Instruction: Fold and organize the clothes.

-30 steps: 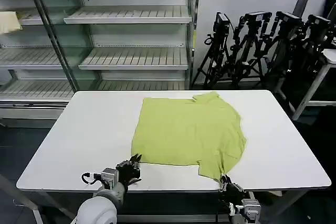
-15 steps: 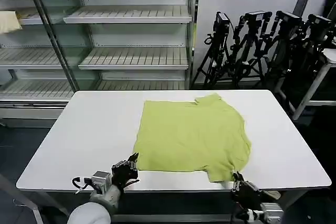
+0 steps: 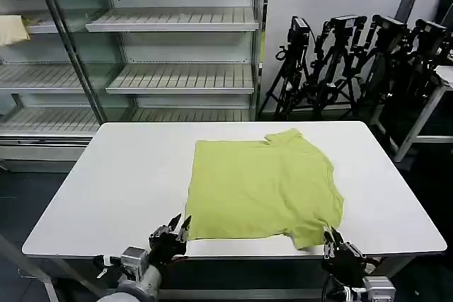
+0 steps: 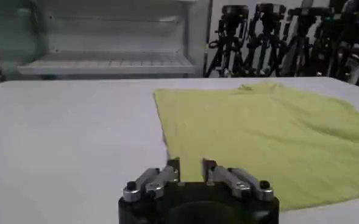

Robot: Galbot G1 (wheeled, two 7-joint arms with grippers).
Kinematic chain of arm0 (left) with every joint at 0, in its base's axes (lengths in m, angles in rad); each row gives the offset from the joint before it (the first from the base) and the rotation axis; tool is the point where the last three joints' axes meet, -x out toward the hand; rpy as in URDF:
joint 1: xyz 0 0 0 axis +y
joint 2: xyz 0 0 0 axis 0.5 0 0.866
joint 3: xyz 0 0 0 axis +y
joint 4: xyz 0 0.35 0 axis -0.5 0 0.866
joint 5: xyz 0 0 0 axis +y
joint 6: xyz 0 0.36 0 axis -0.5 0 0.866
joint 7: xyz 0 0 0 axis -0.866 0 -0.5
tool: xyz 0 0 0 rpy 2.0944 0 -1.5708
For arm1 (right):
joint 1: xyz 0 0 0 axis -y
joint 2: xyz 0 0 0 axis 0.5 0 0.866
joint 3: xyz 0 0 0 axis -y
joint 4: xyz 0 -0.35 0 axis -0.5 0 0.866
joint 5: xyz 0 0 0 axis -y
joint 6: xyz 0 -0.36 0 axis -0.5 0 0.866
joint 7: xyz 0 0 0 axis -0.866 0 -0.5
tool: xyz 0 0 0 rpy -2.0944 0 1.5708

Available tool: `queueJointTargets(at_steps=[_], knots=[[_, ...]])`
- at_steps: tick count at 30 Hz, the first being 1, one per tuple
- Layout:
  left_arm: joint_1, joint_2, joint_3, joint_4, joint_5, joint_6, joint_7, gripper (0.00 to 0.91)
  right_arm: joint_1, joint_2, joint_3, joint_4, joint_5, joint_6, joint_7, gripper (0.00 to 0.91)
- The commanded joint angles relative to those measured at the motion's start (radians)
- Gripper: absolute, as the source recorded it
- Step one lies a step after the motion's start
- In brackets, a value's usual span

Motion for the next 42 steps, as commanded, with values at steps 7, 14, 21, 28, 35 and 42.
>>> queueJointTargets(at_steps=[7, 14, 21, 28, 35, 42], knots=[[0.024, -0.043, 0.053, 0.029, 0.097, 0.004, 0.004, 0.907, -0.025, 0.001, 0.01, 0.001, -0.048, -0.015, -0.007, 0.907], [-0.033, -0.044, 0.063, 0.133, 0.136, 0.005, -0.017, 0.02, 0.002, 0.012, -0.022, -0.063, -0.052, -0.016, 0.008, 0.363], [-0.052, -0.052, 0.072, 0.17, 0.128, 0.004, -0.008, 0.02, 0.0, 0.033, -0.049, -0.115, -0.019, -0.015, 0.024, 0.0], [-0.058, -0.055, 0.074, 0.189, 0.122, 0.004, -0.006, 0.02, 0.018, 0.04, -0.08, -0.14, -0.003, -0.015, 0.018, 0.0], [-0.053, -0.044, 0.07, 0.186, 0.107, 0.004, -0.003, 0.02, 0.017, 0.047, -0.092, -0.143, 0.034, -0.015, 0.0, 0.0], [-0.035, -0.043, 0.063, 0.139, 0.088, 0.003, -0.003, 0.02, -0.003, 0.044, -0.077, -0.069, 0.038, -0.01, -0.004, 0.0]])
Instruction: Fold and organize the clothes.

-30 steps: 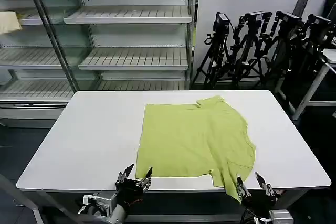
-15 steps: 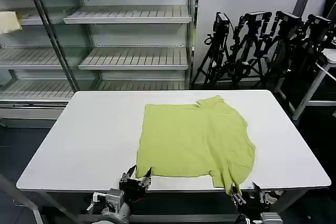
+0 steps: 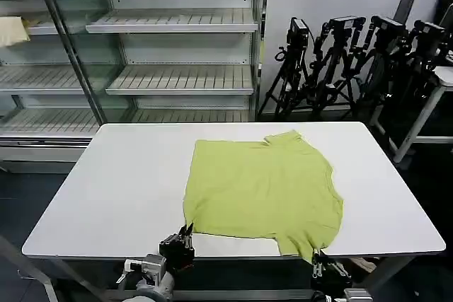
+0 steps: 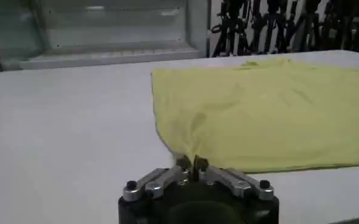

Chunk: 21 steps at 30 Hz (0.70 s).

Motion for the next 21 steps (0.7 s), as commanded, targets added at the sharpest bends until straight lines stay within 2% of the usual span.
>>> queueJointTargets(at_steps=[1, 7, 13, 21], knots=[[0.004, -0.002, 0.004, -0.016, -0.006, 0.004, 0.001, 0.02, -0.001, 0.004, -0.001, 0.034, 0.007, 0.001, 0.003, 0.0], [0.027, 0.013, -0.018, -0.102, -0.02, 0.001, 0.001, 0.02, -0.027, -0.003, 0.041, 0.118, 0.012, 0.053, -0.011, 0.0], [0.085, 0.038, -0.051, -0.207, -0.033, 0.004, 0.0, 0.02, -0.067, -0.015, 0.102, 0.199, 0.04, 0.069, -0.021, 0.0], [0.072, 0.051, -0.109, -0.253, -0.071, -0.006, 0.0, 0.02, 0.008, -0.026, 0.145, 0.18, 0.082, 0.085, -0.029, 0.0]])
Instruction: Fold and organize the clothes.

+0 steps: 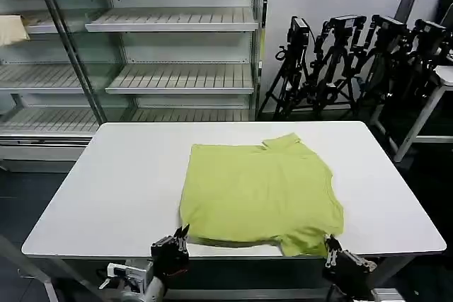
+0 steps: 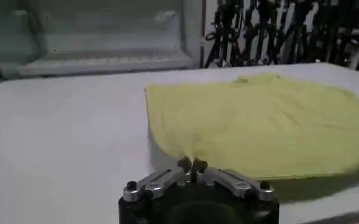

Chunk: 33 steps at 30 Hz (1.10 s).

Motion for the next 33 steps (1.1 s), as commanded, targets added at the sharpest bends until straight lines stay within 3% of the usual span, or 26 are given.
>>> queueJointTargets(at_steps=[1, 5, 18, 33], knots=[[0.007, 0.008, -0.037, -0.066, -0.027, -0.011, 0.001, 0.02, 0.016, 0.003, 0.034, 0.029, 0.014, 0.009, -0.005, 0.0], [-0.044, 0.008, -0.029, -0.007, -0.025, -0.056, 0.019, 0.02, 0.125, -0.035, 0.033, -0.049, 0.041, 0.02, 0.002, 0.0], [-0.271, -0.016, 0.052, 0.231, -0.018, -0.056, 0.032, 0.02, 0.403, -0.125, -0.05, -0.314, 0.112, 0.003, 0.016, 0.0], [-0.42, -0.057, 0.117, 0.424, 0.022, -0.043, 0.028, 0.02, 0.572, -0.14, -0.132, -0.495, 0.086, -0.006, -0.002, 0.0]])
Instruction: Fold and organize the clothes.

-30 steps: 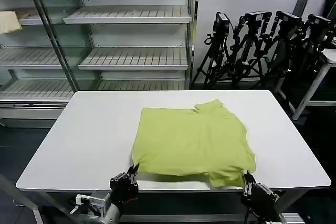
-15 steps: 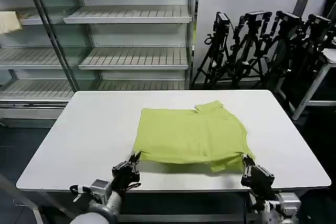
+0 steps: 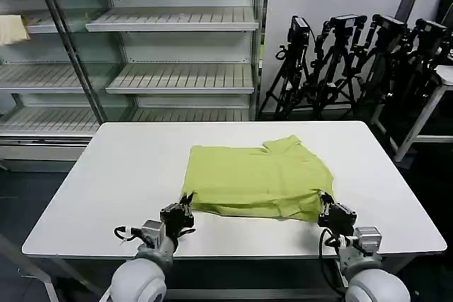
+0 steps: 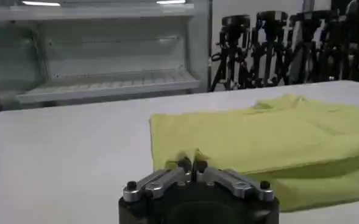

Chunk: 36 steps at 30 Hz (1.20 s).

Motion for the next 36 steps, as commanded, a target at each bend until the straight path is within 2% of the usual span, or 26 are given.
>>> queueJointTargets(at_steps=[1, 12, 13, 14, 15, 16, 17, 18, 21, 26, 32, 36], knots=[[-0.09, -0.007, 0.02, 0.106, 0.009, -0.001, -0.001, 0.02, 0.084, -0.014, -0.025, -0.083, 0.001, 0.0, 0.002, 0.0], [-0.108, -0.017, 0.026, 0.127, 0.028, 0.007, -0.014, 0.02, 0.16, 0.003, -0.092, -0.198, -0.055, 0.008, -0.017, 0.0], [-0.106, -0.016, 0.025, 0.126, 0.027, 0.007, -0.014, 0.04, 0.165, 0.007, -0.098, -0.206, -0.064, 0.013, -0.019, 0.0], [-0.105, -0.016, 0.025, 0.124, 0.027, 0.006, -0.014, 0.333, 0.169, 0.009, -0.103, -0.21, -0.067, 0.015, -0.02, 0.0], [-0.103, -0.015, 0.025, 0.121, 0.025, 0.005, -0.014, 0.584, 0.174, 0.011, -0.107, -0.216, -0.071, 0.018, -0.021, 0.0], [-0.102, -0.014, 0.024, 0.117, 0.024, 0.005, -0.013, 0.907, 0.182, 0.014, -0.113, -0.224, -0.074, 0.018, -0.021, 0.01], [-0.101, -0.014, 0.024, 0.116, 0.023, 0.006, -0.013, 0.907, 0.186, 0.015, -0.116, -0.227, -0.076, 0.017, -0.021, 0.766], [-0.101, -0.014, 0.024, 0.115, 0.021, 0.006, -0.013, 0.907, 0.193, 0.019, -0.12, -0.237, -0.078, 0.015, -0.019, 0.907], [-0.1, -0.016, 0.022, 0.115, 0.013, 0.004, -0.014, 0.907, 0.206, 0.028, -0.132, -0.26, -0.096, -0.021, -0.014, 0.907], [-0.065, -0.011, 0.007, 0.077, 0.0, 0.006, -0.013, 0.907, 0.173, 0.034, -0.124, -0.216, -0.102, -0.024, -0.014, 0.907], [0.006, 0.004, -0.017, -0.014, -0.013, 0.01, -0.014, 0.907, 0.08, 0.025, -0.069, -0.08, -0.091, -0.03, -0.016, 0.907], [0.014, 0.008, -0.017, -0.005, -0.022, 0.012, -0.013, 0.907, -0.007, 0.027, 0.025, -0.011, -0.041, -0.075, 0.008, 0.907]])
